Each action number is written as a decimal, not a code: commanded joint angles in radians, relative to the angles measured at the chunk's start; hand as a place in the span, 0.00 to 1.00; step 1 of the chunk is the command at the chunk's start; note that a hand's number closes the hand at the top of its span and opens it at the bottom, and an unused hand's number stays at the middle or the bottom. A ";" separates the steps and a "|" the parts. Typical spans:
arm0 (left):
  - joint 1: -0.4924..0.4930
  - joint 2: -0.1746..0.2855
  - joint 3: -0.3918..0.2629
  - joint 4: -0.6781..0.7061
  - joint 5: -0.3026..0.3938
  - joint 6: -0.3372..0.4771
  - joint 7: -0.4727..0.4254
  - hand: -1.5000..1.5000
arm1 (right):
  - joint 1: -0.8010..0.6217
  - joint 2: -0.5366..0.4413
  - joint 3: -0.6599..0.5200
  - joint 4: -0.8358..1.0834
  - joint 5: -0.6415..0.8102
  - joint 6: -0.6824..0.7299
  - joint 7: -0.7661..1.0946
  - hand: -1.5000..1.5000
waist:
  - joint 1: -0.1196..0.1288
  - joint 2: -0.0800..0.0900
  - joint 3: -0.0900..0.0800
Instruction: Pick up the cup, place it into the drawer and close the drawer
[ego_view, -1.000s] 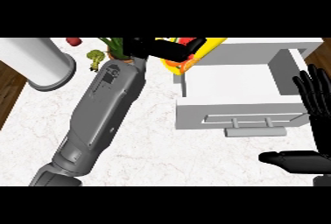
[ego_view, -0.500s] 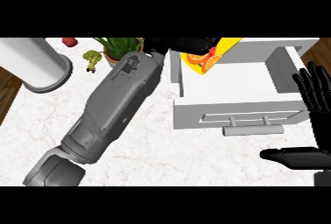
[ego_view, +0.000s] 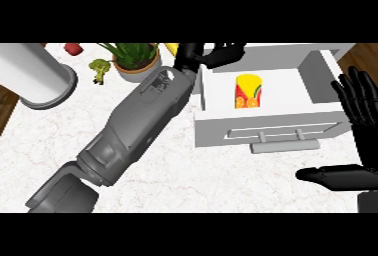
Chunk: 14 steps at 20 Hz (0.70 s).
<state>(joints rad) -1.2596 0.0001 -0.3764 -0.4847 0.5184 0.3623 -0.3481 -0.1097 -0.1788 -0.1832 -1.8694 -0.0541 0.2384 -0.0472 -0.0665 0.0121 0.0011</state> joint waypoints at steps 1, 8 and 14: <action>0.059 0.000 -0.114 0.021 0.011 0.018 -0.019 1.00 | -0.004 -0.002 -0.009 0.017 0.006 -0.003 -0.018 0.00 | 0.007 -0.001 0.000; -0.004 0.000 -0.251 0.061 0.049 0.076 0.078 0.00 | -0.025 -0.035 -0.030 0.017 -0.043 0.040 -0.008 0.00 | -0.025 0.008 0.000; 0.002 0.000 -0.308 0.057 0.073 0.124 0.067 0.00 | -0.005 0.028 0.043 -0.040 0.014 -0.003 -0.004 0.00 | -0.020 0.007 0.000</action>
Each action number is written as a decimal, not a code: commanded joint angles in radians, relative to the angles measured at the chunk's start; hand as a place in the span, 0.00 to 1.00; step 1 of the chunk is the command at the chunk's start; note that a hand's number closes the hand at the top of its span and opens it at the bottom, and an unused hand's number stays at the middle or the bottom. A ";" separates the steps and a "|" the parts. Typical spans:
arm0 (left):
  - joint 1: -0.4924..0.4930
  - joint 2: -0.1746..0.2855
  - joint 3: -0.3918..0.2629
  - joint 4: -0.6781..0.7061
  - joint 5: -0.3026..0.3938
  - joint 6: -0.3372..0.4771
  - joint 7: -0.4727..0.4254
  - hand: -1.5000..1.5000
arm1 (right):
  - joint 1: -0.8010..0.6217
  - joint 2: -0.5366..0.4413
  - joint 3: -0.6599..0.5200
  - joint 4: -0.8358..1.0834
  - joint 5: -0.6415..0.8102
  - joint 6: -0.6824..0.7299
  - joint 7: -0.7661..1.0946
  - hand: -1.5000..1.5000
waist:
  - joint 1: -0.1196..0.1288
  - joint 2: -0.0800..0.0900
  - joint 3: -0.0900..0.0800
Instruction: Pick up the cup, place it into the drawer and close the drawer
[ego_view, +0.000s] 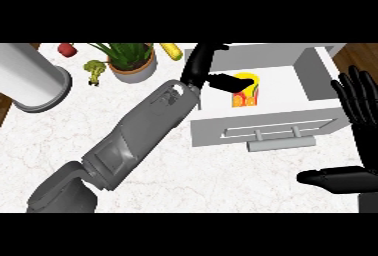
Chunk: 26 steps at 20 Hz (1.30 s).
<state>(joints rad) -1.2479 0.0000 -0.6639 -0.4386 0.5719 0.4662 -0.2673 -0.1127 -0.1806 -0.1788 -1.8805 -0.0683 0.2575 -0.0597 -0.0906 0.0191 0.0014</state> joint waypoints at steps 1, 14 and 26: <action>-0.015 0.000 -0.036 -0.006 0.031 0.043 -0.009 0.00 | -0.035 -0.014 -0.013 0.036 -0.016 0.013 -0.011 0.00 | -0.003 0.004 0.000; -0.053 0.000 0.095 -0.093 0.119 0.061 -0.132 0.00 | 0.032 -0.108 0.021 -0.118 -0.105 0.176 0.070 1.00 | 0.063 -0.017 -0.002; 0.140 0.211 0.156 -0.399 0.098 0.021 -0.001 0.00 | 0.124 -0.122 0.110 -0.180 0.210 0.143 0.082 1.00 | 0.105 -0.025 -0.002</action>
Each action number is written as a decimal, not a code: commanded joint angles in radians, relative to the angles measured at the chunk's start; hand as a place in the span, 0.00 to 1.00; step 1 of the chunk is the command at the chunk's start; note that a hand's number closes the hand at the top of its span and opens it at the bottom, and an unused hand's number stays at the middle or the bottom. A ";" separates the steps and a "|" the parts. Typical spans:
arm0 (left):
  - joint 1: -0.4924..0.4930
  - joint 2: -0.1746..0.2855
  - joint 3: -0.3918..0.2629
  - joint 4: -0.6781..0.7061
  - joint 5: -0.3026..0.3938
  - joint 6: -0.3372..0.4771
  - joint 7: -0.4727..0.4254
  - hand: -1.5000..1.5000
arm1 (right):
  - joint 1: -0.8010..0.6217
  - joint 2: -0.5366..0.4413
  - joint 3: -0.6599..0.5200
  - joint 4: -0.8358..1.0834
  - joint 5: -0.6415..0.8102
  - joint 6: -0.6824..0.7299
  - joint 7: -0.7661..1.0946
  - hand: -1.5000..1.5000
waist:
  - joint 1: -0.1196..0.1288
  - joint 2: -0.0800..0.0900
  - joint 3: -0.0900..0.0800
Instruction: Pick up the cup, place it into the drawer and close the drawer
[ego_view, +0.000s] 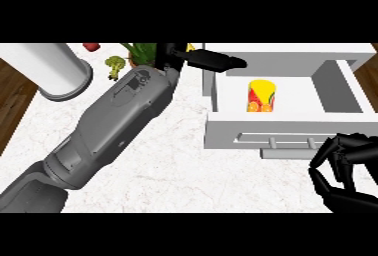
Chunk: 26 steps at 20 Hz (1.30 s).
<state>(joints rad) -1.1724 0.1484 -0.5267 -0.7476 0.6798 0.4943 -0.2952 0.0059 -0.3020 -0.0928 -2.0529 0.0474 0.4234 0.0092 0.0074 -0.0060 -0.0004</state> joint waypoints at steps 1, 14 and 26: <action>0.104 0.088 0.022 -0.135 -0.008 -0.015 0.038 0.00 | 0.006 0.006 0.016 0.033 0.119 -0.036 -0.024 1.00 | 0.011 0.000 0.000; 0.426 0.249 0.092 -0.422 0.013 -0.100 0.027 0.00 | -0.159 0.005 0.286 0.368 0.653 -0.222 -0.111 1.00 | 0.040 0.006 0.000; 0.650 0.400 0.214 -0.560 0.030 -0.245 0.010 0.00 | -0.497 0.105 0.291 1.067 0.876 -0.490 -0.283 1.00 | 0.025 0.013 0.001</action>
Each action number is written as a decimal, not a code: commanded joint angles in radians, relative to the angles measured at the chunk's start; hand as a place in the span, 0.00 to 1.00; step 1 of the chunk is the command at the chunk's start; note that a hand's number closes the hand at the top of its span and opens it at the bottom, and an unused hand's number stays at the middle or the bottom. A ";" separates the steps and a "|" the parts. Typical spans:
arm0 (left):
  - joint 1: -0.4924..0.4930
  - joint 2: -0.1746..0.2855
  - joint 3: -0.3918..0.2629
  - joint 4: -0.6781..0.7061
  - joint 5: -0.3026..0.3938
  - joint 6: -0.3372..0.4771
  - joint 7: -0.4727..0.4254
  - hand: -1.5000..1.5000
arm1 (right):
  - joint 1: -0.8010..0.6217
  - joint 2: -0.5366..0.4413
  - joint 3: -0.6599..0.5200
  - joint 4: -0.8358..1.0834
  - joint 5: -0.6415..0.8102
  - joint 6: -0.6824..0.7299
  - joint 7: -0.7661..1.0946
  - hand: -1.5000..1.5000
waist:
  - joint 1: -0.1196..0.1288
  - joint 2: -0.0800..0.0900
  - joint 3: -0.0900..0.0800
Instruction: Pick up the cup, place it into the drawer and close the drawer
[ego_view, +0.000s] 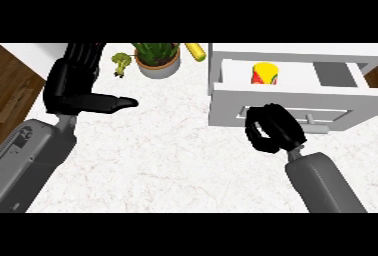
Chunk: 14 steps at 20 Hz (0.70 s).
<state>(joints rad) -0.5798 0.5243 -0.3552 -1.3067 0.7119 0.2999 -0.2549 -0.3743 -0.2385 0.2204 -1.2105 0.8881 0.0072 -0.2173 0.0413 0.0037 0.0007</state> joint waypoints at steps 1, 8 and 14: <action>0.098 0.028 0.029 -0.052 -0.013 -0.024 -0.030 0.00 | -0.162 0.091 -0.022 0.279 0.054 -0.106 -0.017 1.00 | 0.003 0.003 0.000; 0.125 0.052 0.093 -0.046 0.005 -0.114 -0.020 0.00 | -0.354 0.021 -0.168 0.661 -0.010 -0.141 -0.217 1.00 | 0.005 0.012 0.001; 0.155 0.048 0.104 -0.046 -0.005 -0.138 -0.039 0.00 | -0.523 -0.005 -0.240 0.865 -0.025 -0.135 -0.220 1.00 | 0.030 0.022 0.002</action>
<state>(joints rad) -0.4513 0.5802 -0.2550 -1.3456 0.7157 0.1653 -0.2850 -0.8184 -0.2086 0.0398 -0.4950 0.8792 -0.1164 -0.4227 0.0658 0.0116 -0.0016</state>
